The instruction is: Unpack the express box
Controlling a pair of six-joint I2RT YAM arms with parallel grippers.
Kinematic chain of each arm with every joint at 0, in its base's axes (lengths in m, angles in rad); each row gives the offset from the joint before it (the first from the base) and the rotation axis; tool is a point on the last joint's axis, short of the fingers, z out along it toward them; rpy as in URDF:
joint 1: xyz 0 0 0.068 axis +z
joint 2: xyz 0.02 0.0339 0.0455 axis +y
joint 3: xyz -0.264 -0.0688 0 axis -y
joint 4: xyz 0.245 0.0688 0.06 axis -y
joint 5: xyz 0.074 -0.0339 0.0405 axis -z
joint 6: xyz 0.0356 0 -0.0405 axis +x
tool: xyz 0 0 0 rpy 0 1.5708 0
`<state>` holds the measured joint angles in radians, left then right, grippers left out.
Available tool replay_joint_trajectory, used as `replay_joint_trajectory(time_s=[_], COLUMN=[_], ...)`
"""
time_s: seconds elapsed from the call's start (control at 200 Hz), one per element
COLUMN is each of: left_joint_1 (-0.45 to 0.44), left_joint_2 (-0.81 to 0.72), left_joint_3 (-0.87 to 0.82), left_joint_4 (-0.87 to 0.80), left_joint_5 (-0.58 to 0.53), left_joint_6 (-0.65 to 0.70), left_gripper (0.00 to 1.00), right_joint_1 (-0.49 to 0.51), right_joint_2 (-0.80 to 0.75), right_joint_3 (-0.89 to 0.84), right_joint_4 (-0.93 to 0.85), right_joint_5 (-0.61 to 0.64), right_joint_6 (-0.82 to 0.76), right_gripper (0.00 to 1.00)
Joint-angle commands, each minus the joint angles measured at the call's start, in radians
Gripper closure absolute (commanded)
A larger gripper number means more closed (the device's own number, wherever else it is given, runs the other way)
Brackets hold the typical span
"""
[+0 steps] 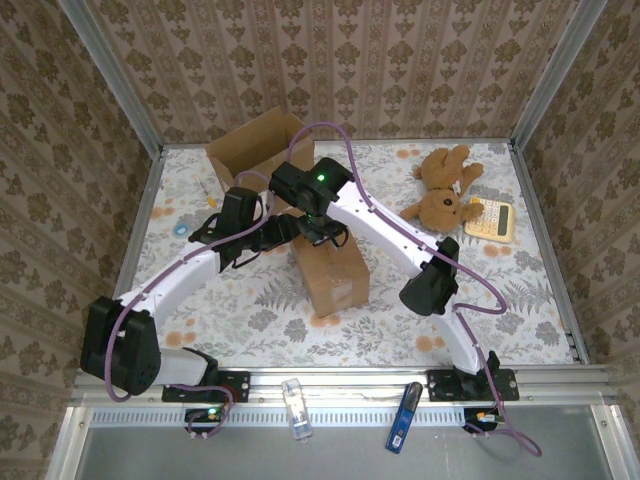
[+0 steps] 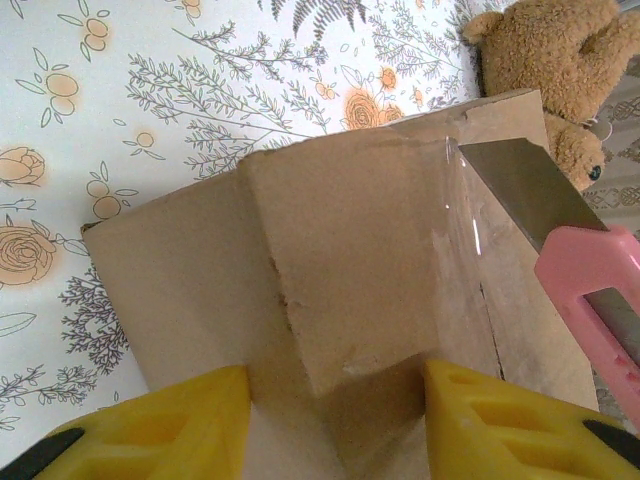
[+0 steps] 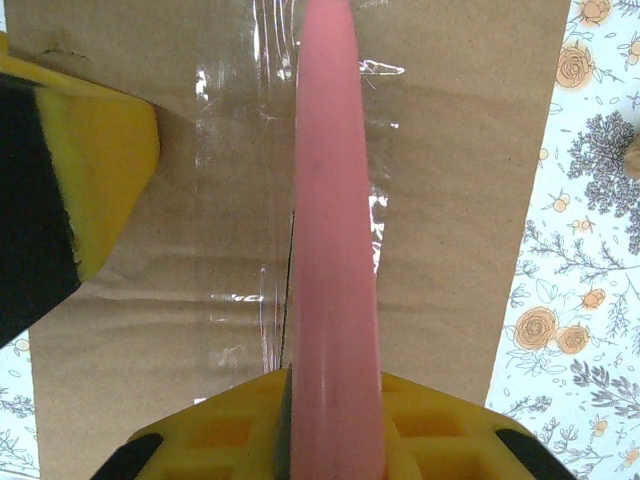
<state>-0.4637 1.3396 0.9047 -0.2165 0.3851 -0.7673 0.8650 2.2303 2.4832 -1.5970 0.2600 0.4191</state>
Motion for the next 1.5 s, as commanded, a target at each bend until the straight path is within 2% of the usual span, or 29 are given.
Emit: replay_joint_trajectory(time_s=[0.0,0.865,1.495], left_joint_1=[0.0,0.001,0.001], left_joint_2=[0.02,0.046,0.065], left_joint_3=[-0.012,-0.005,-0.001], left_joint_4=[-0.126,-0.144,-0.15], left_joint_5=[-0.033,-0.058,-0.069], left_joint_6=[0.013,0.016,0.019], left_gripper=[0.54,0.55,0.55], right_joint_1=[0.006,0.039,0.056], right_joint_2=[0.019,0.001,-0.063], right_joint_3=[-0.003,-0.041,-0.134], right_joint_4=[-0.014,-0.035,-0.013], right_joint_5=[0.027,0.027,0.016], right_joint_6=[0.017,0.047,0.066], right_gripper=[1.0,1.0,1.0])
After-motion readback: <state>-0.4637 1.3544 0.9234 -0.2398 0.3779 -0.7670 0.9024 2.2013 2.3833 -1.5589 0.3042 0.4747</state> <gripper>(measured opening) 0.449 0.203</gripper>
